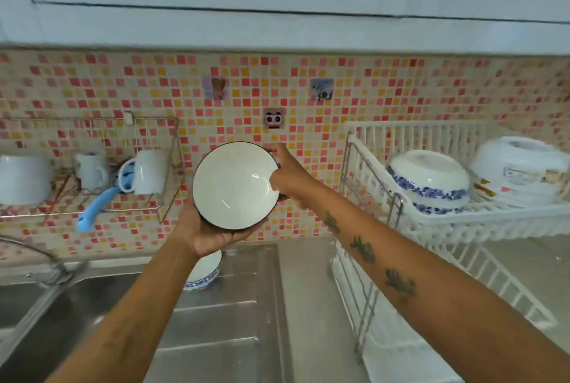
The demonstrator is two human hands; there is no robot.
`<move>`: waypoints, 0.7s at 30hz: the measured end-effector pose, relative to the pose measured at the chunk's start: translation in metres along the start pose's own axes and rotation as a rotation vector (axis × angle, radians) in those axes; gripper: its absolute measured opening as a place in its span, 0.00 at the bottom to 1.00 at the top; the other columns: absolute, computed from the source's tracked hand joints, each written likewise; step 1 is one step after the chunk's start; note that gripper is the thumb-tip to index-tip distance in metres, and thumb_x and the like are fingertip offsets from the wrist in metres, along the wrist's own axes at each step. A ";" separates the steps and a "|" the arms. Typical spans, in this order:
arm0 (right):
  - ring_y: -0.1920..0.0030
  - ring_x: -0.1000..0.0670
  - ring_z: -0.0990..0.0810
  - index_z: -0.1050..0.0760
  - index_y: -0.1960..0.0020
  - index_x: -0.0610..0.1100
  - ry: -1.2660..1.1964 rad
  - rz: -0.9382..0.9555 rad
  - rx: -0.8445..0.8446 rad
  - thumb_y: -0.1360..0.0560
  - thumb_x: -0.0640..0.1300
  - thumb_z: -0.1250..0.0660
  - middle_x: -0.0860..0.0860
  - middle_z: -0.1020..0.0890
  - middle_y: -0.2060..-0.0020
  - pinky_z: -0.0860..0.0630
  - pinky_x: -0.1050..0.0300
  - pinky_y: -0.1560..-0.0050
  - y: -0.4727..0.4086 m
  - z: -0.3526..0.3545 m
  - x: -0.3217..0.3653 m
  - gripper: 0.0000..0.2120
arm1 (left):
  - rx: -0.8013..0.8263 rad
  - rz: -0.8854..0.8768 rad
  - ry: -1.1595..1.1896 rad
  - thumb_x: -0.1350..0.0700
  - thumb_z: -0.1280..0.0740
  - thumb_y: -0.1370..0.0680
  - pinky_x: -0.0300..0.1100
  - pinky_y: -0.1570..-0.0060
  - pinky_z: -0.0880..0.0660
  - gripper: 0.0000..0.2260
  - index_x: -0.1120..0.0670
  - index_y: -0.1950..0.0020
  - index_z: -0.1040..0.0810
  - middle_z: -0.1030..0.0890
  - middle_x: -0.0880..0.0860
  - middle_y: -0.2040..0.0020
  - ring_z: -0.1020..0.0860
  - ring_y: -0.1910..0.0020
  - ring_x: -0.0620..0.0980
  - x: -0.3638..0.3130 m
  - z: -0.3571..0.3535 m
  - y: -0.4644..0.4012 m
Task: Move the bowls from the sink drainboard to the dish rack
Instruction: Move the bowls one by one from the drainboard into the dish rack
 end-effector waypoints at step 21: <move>0.40 0.43 0.22 0.27 0.36 0.54 -0.182 0.179 -0.142 0.23 0.64 0.45 0.48 0.20 0.40 0.24 0.45 0.44 0.150 0.275 0.041 0.22 | -0.021 -0.259 -0.659 0.32 0.41 0.27 0.62 0.49 0.22 0.25 0.49 0.46 0.18 0.14 0.57 0.51 0.19 0.49 0.61 0.097 -0.273 -0.018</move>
Point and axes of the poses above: each hand's wrist, its own y-axis away from the middle knuckle, its own z-axis out of the back of the hand, x = y × z, the point moved 9 cm from there along -y, towards the middle knuckle
